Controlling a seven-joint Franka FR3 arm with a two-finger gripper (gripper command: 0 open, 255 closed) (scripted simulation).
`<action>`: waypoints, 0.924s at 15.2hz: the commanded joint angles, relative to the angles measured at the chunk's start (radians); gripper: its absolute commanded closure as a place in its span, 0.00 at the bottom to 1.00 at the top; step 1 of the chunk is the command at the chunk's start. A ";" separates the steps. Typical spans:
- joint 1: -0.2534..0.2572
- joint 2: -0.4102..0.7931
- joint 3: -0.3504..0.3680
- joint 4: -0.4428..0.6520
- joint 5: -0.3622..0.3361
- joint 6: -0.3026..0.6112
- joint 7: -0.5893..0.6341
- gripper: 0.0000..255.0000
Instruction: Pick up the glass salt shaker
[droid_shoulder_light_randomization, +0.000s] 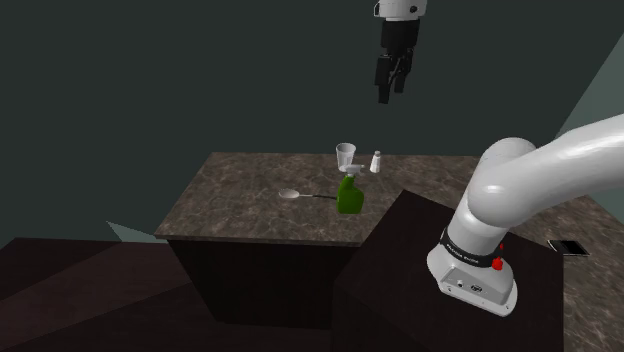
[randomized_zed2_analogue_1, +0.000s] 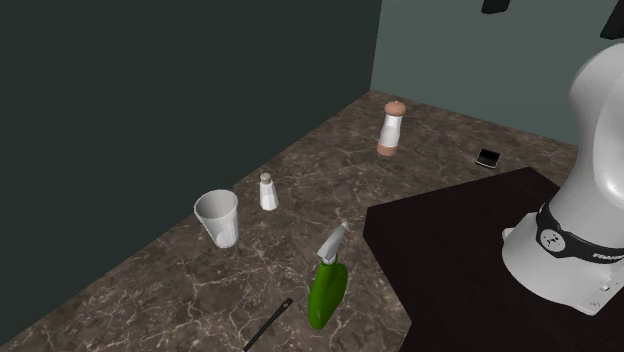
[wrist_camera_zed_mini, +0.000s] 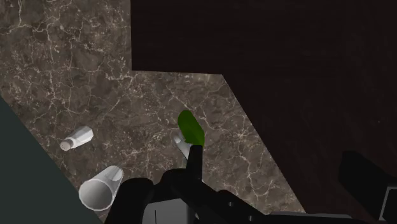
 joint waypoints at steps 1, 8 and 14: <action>0.000 0.000 0.000 0.000 0.000 0.000 0.000 0.00; -0.036 0.057 -0.107 -0.130 -0.092 0.199 -0.114 0.00; -0.065 0.167 -0.207 -0.192 -0.160 0.387 -0.208 0.00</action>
